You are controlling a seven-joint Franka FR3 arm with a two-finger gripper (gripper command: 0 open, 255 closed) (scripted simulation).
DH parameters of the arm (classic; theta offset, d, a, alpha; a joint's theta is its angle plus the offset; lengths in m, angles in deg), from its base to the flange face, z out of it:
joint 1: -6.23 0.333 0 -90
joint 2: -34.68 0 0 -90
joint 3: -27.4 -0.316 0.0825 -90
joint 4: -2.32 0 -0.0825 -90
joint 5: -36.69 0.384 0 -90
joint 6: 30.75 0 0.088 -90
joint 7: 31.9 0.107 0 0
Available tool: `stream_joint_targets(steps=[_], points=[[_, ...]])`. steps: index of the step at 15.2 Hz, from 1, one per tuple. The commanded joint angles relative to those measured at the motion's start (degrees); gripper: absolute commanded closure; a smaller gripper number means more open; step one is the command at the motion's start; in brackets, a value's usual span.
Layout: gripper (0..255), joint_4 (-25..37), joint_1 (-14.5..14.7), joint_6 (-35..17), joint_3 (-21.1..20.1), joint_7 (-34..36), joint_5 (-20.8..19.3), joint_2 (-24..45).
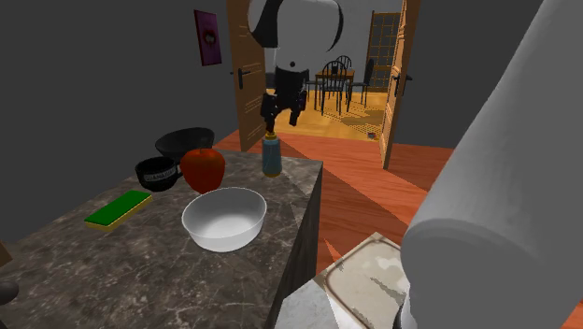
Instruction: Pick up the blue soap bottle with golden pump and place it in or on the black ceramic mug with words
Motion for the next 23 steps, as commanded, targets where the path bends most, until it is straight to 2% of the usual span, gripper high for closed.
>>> stream_joint_targets(steps=[1,4,5,12,20,21,23], points=[[0,2.4,0.3,-2.3,1.2,-4.0,3.4,4.4],[0,7.1,0.0,-4.5,1.8,-9.9,9.3,11.5],[0,7.7,-0.1,-4.6,1.7,-10.6,10.1,12.3],[0,7.2,-0.2,-9.2,0.8,-12.9,13.5,16.9],[0,7.2,-0.2,-9.2,0.7,-12.9,13.5,16.9],[255,7.2,-0.2,-9.2,0.7,-12.9,13.5,16.9],[255,7.2,-0.2,-9.2,0.7,-12.9,13.5,16.9]])
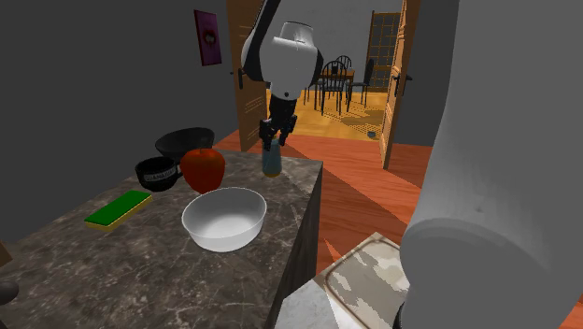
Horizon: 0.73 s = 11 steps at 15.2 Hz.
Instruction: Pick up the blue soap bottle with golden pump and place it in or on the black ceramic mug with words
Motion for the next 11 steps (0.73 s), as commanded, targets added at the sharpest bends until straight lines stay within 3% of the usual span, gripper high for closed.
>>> stream_joint_targets(steps=[1,11], points=[[255,0.0,0.0,0.0,0.0,0.0,0.0,0.0],[255,0.9,0.2,2.6,0.4,1.6,-1.8,-1.9]])
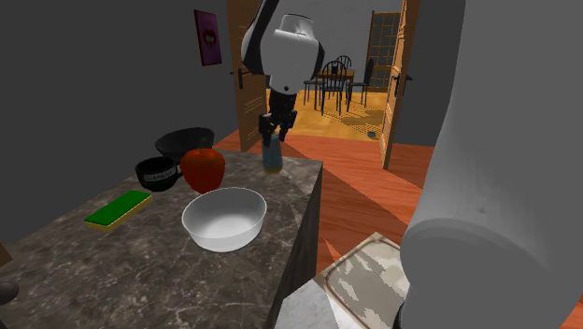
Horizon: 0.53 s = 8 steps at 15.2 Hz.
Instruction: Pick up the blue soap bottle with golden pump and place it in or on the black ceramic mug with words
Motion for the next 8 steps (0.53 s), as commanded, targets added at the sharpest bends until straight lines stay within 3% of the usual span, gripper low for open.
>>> stream_joint_targets(steps=[1,8], points=[[255,0.6,0.0,1.4,0.2,0.6,-0.8,-0.8],[255,2.9,0.2,6.1,0.6,3.0,-3.3,-3.7]])
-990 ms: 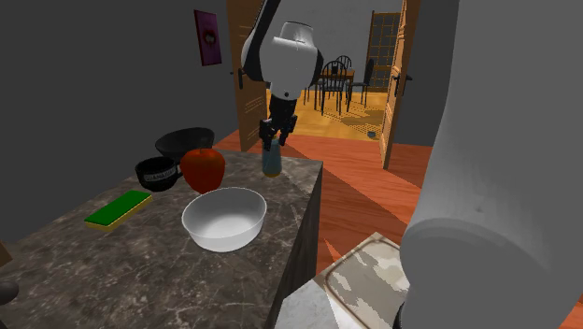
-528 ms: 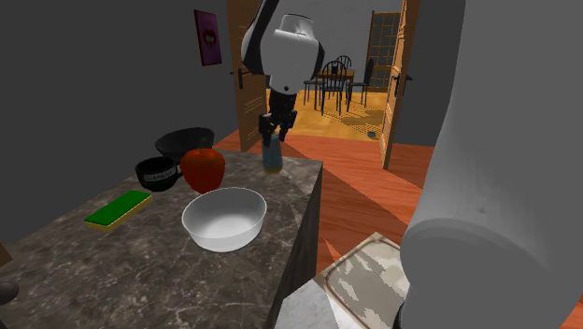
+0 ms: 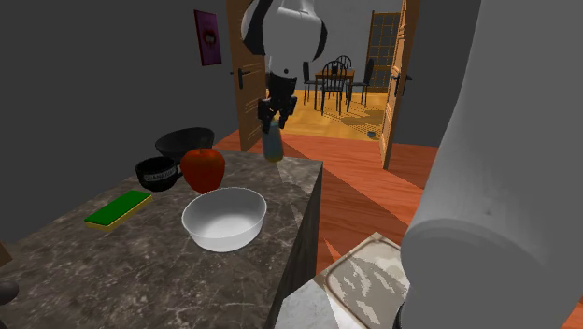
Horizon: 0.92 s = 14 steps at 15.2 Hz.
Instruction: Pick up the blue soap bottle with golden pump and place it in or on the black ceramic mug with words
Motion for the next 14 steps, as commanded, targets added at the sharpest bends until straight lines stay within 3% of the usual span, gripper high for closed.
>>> stream_joint_targets(steps=[1,14], points=[[255,0.6,0.0,1.3,0.1,0.5,-0.6,-0.8],[255,6.7,0.0,10.5,0.2,3.7,-3.7,-4.5]])
